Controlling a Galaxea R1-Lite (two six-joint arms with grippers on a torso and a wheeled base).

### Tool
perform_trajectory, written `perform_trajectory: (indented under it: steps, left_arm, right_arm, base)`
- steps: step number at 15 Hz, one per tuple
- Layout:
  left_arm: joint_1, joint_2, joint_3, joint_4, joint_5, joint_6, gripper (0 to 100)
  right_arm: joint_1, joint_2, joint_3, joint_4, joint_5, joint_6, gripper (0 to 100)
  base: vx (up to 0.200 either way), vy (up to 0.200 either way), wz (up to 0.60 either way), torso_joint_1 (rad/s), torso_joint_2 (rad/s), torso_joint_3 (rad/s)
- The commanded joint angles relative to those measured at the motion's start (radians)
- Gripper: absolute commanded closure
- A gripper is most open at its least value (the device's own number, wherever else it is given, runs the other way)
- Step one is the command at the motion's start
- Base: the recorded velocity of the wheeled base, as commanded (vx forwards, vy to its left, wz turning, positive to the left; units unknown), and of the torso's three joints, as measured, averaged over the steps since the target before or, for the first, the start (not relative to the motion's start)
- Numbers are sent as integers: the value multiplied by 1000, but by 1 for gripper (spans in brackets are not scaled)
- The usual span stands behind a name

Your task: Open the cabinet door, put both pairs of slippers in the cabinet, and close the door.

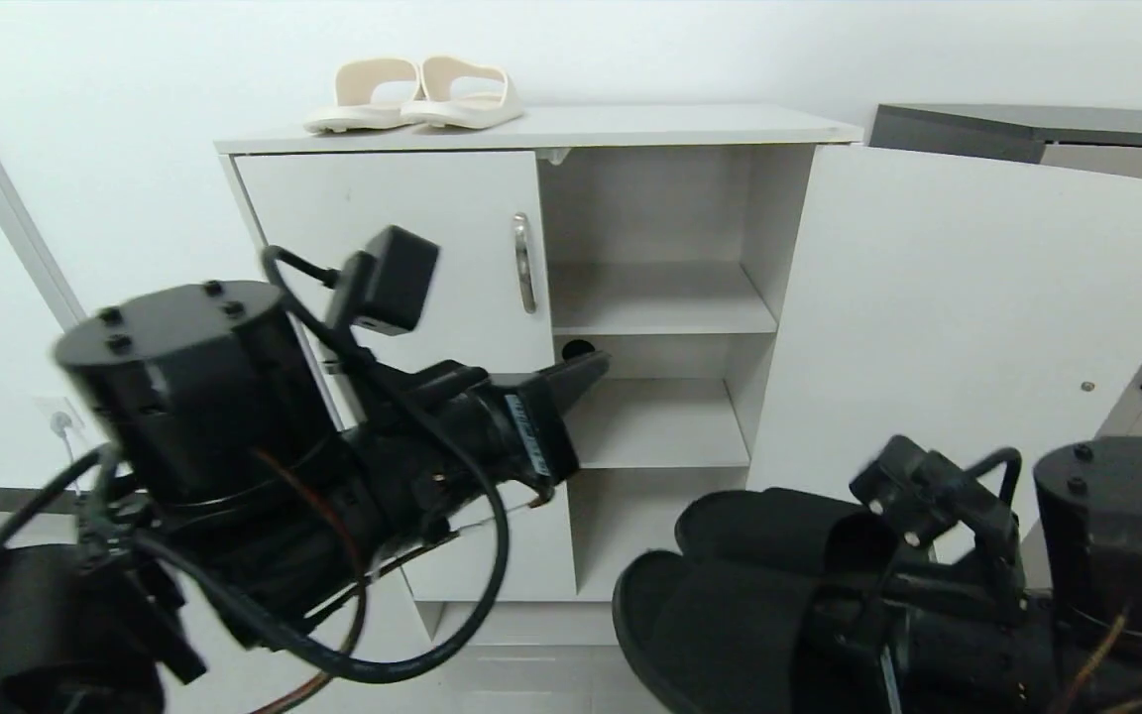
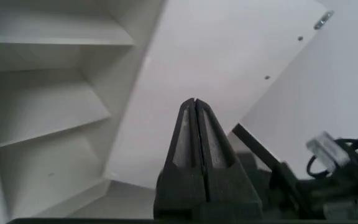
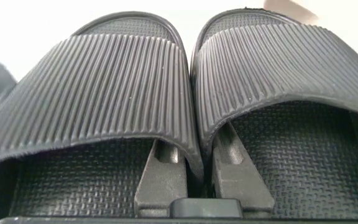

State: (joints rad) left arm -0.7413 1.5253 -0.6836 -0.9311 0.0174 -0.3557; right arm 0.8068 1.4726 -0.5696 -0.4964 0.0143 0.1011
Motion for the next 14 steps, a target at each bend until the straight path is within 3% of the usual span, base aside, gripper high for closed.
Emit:
perform_trajectory:
  steps: [1, 3, 5, 7, 8, 10, 11, 13, 14]
  left_arm:
    - [91, -281, 136, 95, 116, 43, 100]
    - [177, -487, 216, 252, 194, 69, 100]
    - [298, -784, 317, 489, 285, 98, 100]
    - [508, -1053, 329, 791, 309, 127, 100]
    - [571, -1140, 319, 888, 315, 138, 100]
    - [754, -1410, 319, 1150, 323, 195, 100]
    - [789, -1465, 335, 1218, 337, 207, 100]
    - [780, -1464, 394, 1192, 460, 162, 100]
    - [780, -1465, 438, 1175, 461, 162, 100]
  right_arm:
    - [-5, 161, -119, -36, -169, 71, 100]
    - [-6, 285, -187, -131, -326, 106, 100]
    - [-9, 393, -227, -205, -436, 104, 100]
    - [-12, 436, -248, -240, -468, 103, 100]
    - [-15, 437, -251, -238, -468, 101, 100]
    - [-17, 434, -250, -240, -470, 101, 100]
    - [-17, 431, -248, -240, -470, 101, 100]
    - [-17, 431, -245, -241, -471, 101, 100]
    - [-17, 431, -245, -241, -484, 101, 100]
  base:
    - [0, 0, 0, 0, 0, 0]
    - [0, 0, 0, 0, 0, 0]
    - [0, 0, 0, 0, 0, 0]
    - [0, 0, 0, 0, 0, 0]
    - [0, 0, 0, 0, 0, 0]
    - [0, 0, 0, 0, 0, 0]
    - [0, 0, 0, 0, 0, 0]
    - [0, 0, 0, 0, 0, 0]
    - [0, 0, 0, 0, 0, 0]
